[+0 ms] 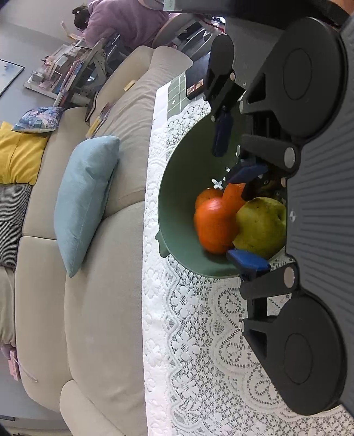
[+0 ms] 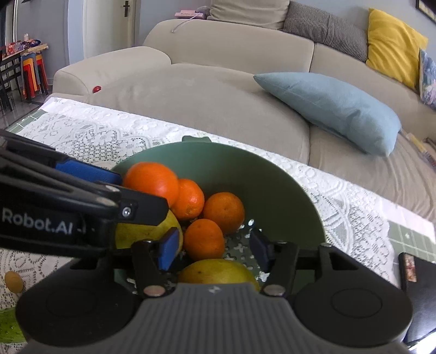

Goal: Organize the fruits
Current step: 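Open both grippers to release the oranges into the colander, then withdraw both grippers from the colander toward the brown kiwis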

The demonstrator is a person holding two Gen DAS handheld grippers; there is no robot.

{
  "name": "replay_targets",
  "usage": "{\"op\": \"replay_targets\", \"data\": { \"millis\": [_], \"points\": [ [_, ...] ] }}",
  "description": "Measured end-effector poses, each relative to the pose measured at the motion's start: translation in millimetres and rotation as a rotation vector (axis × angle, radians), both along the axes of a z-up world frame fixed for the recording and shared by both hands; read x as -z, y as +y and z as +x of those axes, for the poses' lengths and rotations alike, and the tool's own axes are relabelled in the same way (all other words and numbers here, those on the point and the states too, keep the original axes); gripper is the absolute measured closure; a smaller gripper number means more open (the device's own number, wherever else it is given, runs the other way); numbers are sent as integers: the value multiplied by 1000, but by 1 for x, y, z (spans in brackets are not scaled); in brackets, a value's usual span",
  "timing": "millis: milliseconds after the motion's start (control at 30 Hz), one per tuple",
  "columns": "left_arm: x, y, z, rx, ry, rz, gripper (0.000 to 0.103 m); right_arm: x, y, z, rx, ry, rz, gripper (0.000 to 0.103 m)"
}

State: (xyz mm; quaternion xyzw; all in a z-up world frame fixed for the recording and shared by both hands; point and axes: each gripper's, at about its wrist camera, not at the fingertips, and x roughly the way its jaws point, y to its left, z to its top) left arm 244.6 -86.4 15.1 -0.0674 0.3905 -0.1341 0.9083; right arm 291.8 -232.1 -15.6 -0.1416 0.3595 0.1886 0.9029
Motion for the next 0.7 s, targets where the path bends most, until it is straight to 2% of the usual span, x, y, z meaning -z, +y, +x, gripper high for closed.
{"op": "replay_targets", "data": {
  "millis": [100,233,300,433,700],
  "points": [
    [-4,2,-10,4,-13,-2,37,-5,2,-9,-1,-27,-11,39],
    [-8,8,-26,-18,-21,22,37,-13,1,-22,10,-67,-1,31],
    [-10,11,-33,-24,-21,32,37,-18,2,-30,2,-80,13,31],
    [-13,21,-48,-35,-30,48,37,-24,13,-46,-46,-102,21,23],
    [-21,44,-82,-49,-63,73,37,-32,37,-74,-145,-142,13,21]
  ]
}}
